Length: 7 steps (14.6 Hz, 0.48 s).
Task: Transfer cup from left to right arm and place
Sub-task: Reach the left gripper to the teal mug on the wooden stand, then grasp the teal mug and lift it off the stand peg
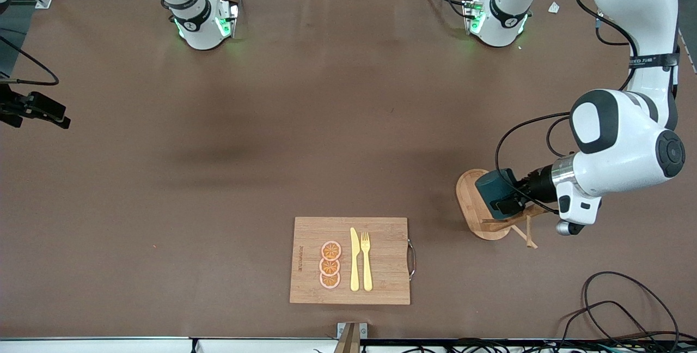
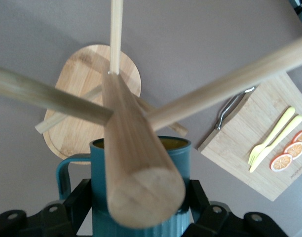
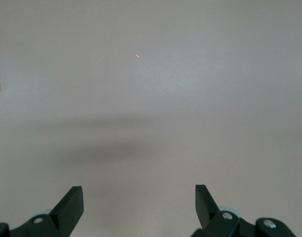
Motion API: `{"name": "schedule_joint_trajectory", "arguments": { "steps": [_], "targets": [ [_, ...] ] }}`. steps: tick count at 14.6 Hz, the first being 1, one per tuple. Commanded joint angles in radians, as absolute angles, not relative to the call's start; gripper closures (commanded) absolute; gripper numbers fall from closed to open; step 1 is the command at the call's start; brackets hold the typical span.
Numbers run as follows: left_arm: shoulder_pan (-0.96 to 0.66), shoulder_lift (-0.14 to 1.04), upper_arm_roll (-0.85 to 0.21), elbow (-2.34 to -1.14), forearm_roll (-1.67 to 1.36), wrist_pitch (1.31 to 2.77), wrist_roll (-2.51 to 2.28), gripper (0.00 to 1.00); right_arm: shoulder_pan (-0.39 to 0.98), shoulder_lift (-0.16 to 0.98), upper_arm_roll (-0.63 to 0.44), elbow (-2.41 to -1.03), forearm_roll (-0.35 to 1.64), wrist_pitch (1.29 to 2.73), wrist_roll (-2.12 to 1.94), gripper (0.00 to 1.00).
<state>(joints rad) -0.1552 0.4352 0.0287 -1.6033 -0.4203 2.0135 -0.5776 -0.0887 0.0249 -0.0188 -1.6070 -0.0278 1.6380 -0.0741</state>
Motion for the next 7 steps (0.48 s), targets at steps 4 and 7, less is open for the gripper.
{"name": "schedule_joint_trajectory", "arguments": {
  "steps": [4, 7],
  "targets": [
    [-0.152, 0.351, -0.024, -1.598, -0.437, 1.879, -0.708, 0.29, -0.095, 0.006, -0.017, -1.612, -0.025, 1.632, -0.092, 0.0],
    [-0.153, 0.318, -0.057, -1.598, -0.437, 1.83, -0.79, 0.29, -0.094, 0.006, -0.015, -1.611, -0.025, 1.632, -0.094, 0.0]
  ]
}}
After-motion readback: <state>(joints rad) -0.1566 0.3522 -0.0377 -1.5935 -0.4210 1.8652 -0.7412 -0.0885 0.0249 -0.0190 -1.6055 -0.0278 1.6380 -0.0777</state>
